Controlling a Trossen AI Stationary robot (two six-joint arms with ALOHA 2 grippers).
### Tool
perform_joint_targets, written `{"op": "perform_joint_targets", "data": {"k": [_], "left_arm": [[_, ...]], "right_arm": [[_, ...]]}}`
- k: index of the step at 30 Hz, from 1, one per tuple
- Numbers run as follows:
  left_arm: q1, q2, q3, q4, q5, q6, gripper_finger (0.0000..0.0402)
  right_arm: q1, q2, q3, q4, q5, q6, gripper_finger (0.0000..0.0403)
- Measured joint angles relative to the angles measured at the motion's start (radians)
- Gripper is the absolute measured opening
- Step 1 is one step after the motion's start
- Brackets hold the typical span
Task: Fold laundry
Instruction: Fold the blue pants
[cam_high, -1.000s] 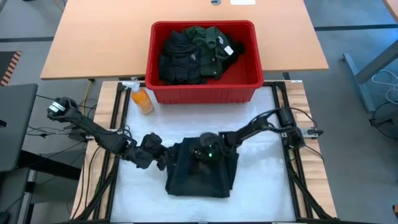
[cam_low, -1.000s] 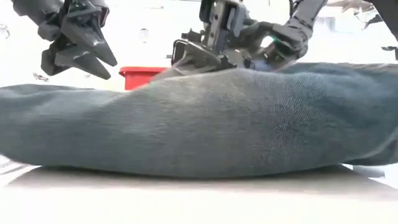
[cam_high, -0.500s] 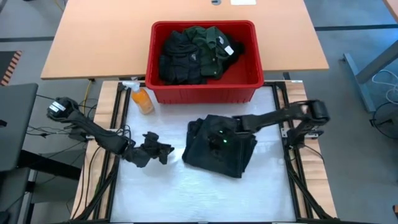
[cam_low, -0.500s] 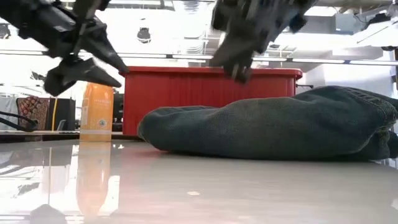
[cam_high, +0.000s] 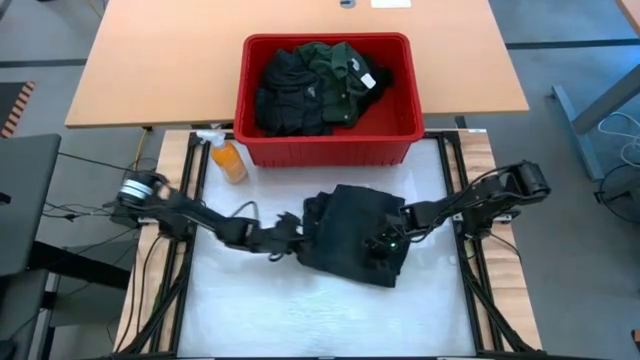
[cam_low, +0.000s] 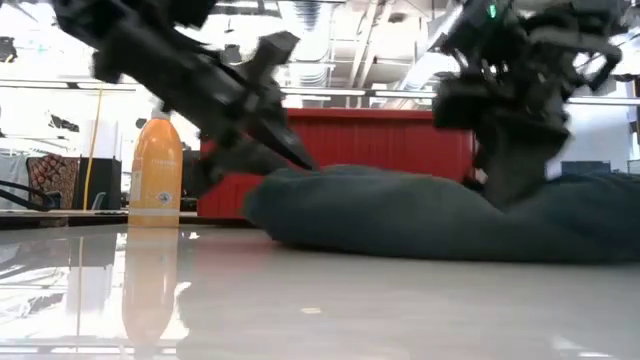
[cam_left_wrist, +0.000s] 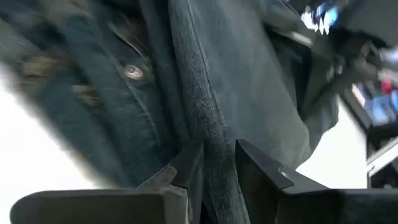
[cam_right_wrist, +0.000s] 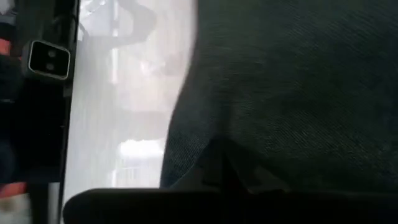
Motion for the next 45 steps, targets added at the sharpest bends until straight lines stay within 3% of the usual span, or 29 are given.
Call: {"op": "perform_joint_targets", "data": {"k": [6, 10, 17, 21, 25, 33, 37, 41, 45], "left_arm": [[0.04, 0.216, 0.21, -0.001, 0.212, 0.036, 0.0056], [0.053, 0.299, 0.33, -0.064, 0.296, 0.091, 0.0045], [0.057, 0.242, 0.38, -0.265, 0.259, 0.165, 0.0014], [0.057, 0.144, 0.382, -0.384, 0.207, 0.223, 0.0003], [0.059, 0.028, 0.381, -0.48, 0.134, 0.275, 0.0004], [0.073, -0.192, 0.381, -0.595, 0.001, 0.361, 0.0], [0.092, -0.247, 0.381, -0.637, 0.013, 0.379, 0.0], [0.115, -0.25, 0.381, -0.749, 0.098, 0.355, 0.0], [0.119, -0.248, 0.381, -0.852, 0.119, 0.38, 0.0014]], "right_arm": [[-0.024, -0.003, -0.121, -0.015, -0.171, 0.017, 0.0017], [-0.031, -0.021, -0.132, -0.034, -0.222, 0.018, 0.0017], [-0.047, -0.227, -0.041, -0.088, -0.201, 0.032, 0.0017], [-0.049, -0.352, -0.002, -0.066, -0.083, 0.015, 0.0017], [-0.046, -0.385, 0.002, 0.051, 0.034, -0.025, 0.0017], [-0.085, -0.141, -0.012, 0.301, 0.093, -0.153, 0.0017], [-0.116, 0.013, -0.012, 0.382, 0.094, -0.153, 0.0017], [-0.134, 0.15, -0.007, 0.39, 0.093, -0.14, 0.0018], [-0.116, 0.227, -0.005, 0.385, 0.049, -0.141, 0.0018]]}}
